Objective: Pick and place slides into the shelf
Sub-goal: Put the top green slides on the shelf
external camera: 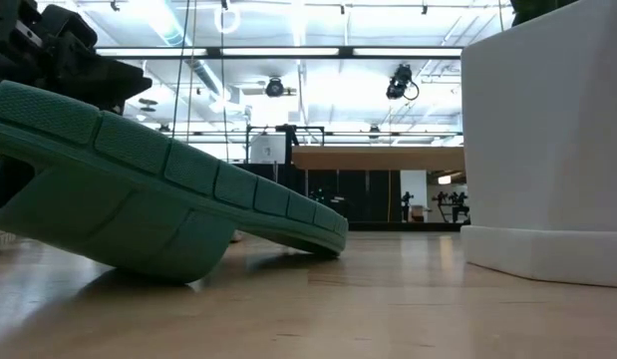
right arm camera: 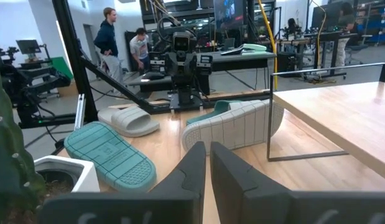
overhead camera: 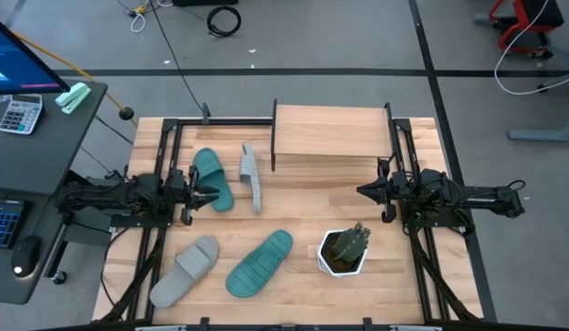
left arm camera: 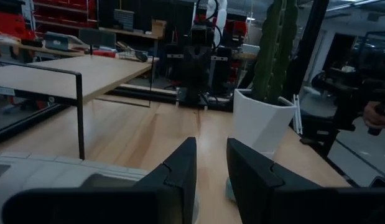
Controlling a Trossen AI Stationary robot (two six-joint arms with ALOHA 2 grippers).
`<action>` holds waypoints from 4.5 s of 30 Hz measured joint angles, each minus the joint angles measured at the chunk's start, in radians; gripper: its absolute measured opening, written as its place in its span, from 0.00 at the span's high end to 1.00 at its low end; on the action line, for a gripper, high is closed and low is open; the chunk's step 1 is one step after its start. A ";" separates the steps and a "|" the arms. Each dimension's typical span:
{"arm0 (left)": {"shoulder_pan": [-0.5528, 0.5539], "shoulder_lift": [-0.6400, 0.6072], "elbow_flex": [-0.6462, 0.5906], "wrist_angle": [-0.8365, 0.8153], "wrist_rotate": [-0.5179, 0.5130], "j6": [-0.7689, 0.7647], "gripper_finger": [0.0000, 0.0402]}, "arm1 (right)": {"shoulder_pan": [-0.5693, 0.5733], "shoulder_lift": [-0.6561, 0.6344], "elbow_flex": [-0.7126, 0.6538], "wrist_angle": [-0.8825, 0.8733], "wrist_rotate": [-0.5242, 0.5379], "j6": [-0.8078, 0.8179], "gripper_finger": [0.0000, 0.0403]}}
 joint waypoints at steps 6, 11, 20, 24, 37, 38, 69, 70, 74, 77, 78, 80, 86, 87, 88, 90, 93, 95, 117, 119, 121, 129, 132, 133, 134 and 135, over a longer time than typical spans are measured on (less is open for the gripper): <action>0.000 0.000 0.000 0.010 -0.031 0.051 0.76 | 0.000 0.000 0.000 0.000 0.000 0.026 0.93; 0.000 0.000 0.000 0.009 -0.089 0.043 0.72 | 0.000 0.000 0.000 0.000 0.000 0.027 0.93; 0.000 0.008 -0.001 0.034 -0.147 -0.002 0.62 | 0.000 0.001 0.000 0.147 0.050 0.022 0.93; 0.000 0.007 0.006 0.043 -0.162 -0.004 0.61 | 0.000 0.001 0.020 0.213 0.072 -0.005 0.93; 0.000 0.152 0.216 -0.074 -0.169 0.007 0.61 | 0.000 0.338 0.478 -0.238 0.076 -0.049 0.93; 0.000 0.175 0.235 -0.082 -0.170 0.006 0.61 | 0.000 0.376 0.519 -0.273 0.077 -0.052 0.93; 0.000 0.763 0.533 -0.361 -0.245 -0.088 0.62 | -0.119 0.884 1.023 -0.742 0.095 -0.157 0.93; 0.002 0.770 0.533 -0.359 -0.245 -0.096 0.62 | -0.119 0.886 1.023 -0.742 0.095 -0.157 0.93; 0.036 0.793 0.533 -0.360 -0.246 -0.137 0.60 | -0.118 0.895 1.023 -0.742 0.095 -0.165 0.93; 0.072 0.805 0.533 -0.363 -0.246 -0.140 0.60 | -0.118 0.894 1.023 -0.740 0.095 -0.184 0.93; 0.086 0.806 0.533 -0.370 -0.246 -0.140 0.60 | -0.118 0.894 1.023 -0.740 0.095 -0.188 0.93; 0.118 0.806 0.533 -0.393 -0.247 -0.141 0.60 | -0.118 0.894 1.023 -0.740 0.095 -0.190 0.93; 0.216 0.806 0.534 -0.543 -0.293 -0.188 0.60 | -0.118 0.894 1.023 -0.740 0.095 -0.191 0.93; 0.227 0.806 0.534 -0.569 -0.308 -0.195 0.60 | -0.118 0.894 1.023 -0.740 0.095 -0.192 0.93; 0.237 0.806 0.534 -0.590 -0.323 -0.210 0.60 | -0.118 0.894 1.023 -0.740 0.095 -0.192 0.93; 0.253 0.806 0.534 -0.622 -0.340 -0.222 0.60 | -0.118 0.894 1.023 -0.740 0.095 -0.192 0.93; 0.261 0.806 0.534 -0.659 -0.348 -0.230 0.59 | -0.118 0.894 1.023 -0.740 0.095 -0.192 0.93; 0.262 0.807 0.534 -0.680 -0.359 -0.230 0.59 | -0.118 0.894 1.023 -0.740 0.095 -0.192 0.93; 0.262 1.063 0.533 -0.714 -0.508 -0.341 0.35 | -0.118 0.934 1.023 -0.740 0.095 -0.193 0.93; 0.261 1.093 0.533 -0.710 -0.511 -0.336 0.31 | -0.118 0.936 1.023 -0.741 0.095 -0.193 0.93; 0.262 1.123 0.533 -0.694 -0.514 -0.334 0.28 | -0.118 0.936 1.023 -0.740 0.095 -0.194 0.93; 0.261 1.245 0.533 -0.693 -0.515 -0.327 0.22 | -0.118 0.936 1.023 -0.740 0.095 -0.194 0.93; 0.261 1.282 0.536 -0.682 -0.520 -0.316 0.23 | -0.118 0.936 1.023 -0.740 0.095 -0.194 0.93; 0.261 1.292 0.536 -0.678 -0.522 -0.316 0.24 | -0.118 0.936 1.023 -0.740 0.095 -0.193 0.93; 0.261 1.300 0.537 -0.673 -0.522 -0.316 0.26 | -0.118 0.936 1.023 -0.740 0.095 -0.192 0.93; 0.261 1.305 0.537 -0.668 -0.522 -0.316 0.29 | -0.118 0.936 1.023 -0.740 0.095 -0.188 0.93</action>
